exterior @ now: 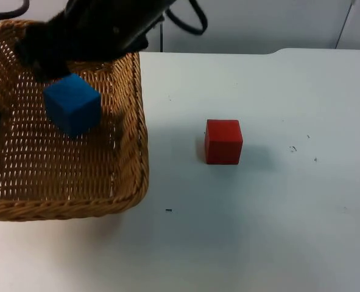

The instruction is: Pick up the basket with the left hand and place the blue cube into the basket with the right hand.

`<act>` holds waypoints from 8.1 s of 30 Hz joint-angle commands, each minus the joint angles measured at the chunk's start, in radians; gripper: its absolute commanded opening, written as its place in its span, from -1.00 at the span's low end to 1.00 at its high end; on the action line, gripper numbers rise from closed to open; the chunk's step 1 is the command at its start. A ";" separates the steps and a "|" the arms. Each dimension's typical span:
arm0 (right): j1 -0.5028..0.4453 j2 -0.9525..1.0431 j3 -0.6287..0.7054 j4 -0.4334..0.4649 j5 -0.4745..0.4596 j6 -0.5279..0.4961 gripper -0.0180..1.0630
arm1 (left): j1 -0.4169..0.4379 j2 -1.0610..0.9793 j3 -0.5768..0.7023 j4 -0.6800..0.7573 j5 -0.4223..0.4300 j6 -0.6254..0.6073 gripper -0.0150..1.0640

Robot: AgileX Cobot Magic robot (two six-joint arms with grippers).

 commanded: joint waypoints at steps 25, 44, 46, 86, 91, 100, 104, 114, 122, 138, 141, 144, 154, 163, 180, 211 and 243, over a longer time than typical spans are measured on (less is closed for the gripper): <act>0.083 -0.546 0.099 -0.009 0.310 -0.103 0.49 | -0.005 0.182 -0.157 -0.034 -0.029 0.074 -0.97; 0.191 -0.924 0.507 -0.147 0.144 0.052 0.48 | -0.005 0.282 -0.184 -0.029 -0.074 0.114 -0.97; 0.191 -0.934 0.521 -0.147 0.144 0.054 0.48 | -0.005 0.282 -0.184 -0.029 -0.079 0.114 -0.97; 0.191 -1.028 0.575 -0.355 0.218 0.155 0.48 | 0.012 -0.178 -0.184 0.077 -0.047 0.070 0.12; 0.191 -1.032 0.575 -0.399 0.238 0.170 0.48 | 0.010 -0.321 -0.182 0.075 -0.006 0.070 0.12; 0.191 -1.070 0.756 -0.400 0.115 0.173 0.48 | 0.010 -0.659 -0.089 0.077 0.123 0.070 0.12; 0.191 -1.124 0.867 -0.396 0.068 0.214 0.48 | 0.010 -0.827 0.040 0.079 0.116 0.073 0.12; 0.191 -1.329 1.037 -0.362 0.058 0.216 0.48 | 0.010 -1.320 0.381 0.096 0.112 0.073 0.12; 0.191 -1.477 1.115 -0.341 0.120 0.214 0.48 | 0.010 -1.639 0.491 0.261 0.111 -0.144 0.12; 0.191 -1.801 1.268 -0.150 0.304 0.167 0.48 | 0.010 -1.757 0.482 0.414 0.229 -0.288 0.12; 0.191 -1.866 1.264 -0.116 0.318 0.143 0.48 | 0.010 -1.757 0.482 0.446 0.248 -0.288 0.12; 0.191 -1.958 1.238 -0.081 0.373 0.096 0.48 | 0.008 -1.757 0.482 0.474 0.253 -0.288 0.12; 0.191 -2.113 1.211 -0.116 0.629 0.119 0.48 | 0.004 -1.757 0.508 0.501 0.241 -0.338 0.26; 0.191 -2.113 1.239 -0.090 0.568 0.104 0.48 | -0.017 -1.757 0.527 0.521 0.208 -0.347 0.81; 0.191 -2.113 1.239 -0.098 0.568 0.100 0.54 | -0.063 -1.757 0.527 0.521 0.208 -0.348 0.81; -0.074 -2.113 1.239 -0.091 0.568 0.099 0.98 | -0.093 -1.757 0.527 0.521 0.208 -0.348 0.81; -0.838 -2.113 1.239 -0.089 0.568 0.100 0.98 | -0.093 -1.757 0.527 0.521 0.208 -0.348 0.81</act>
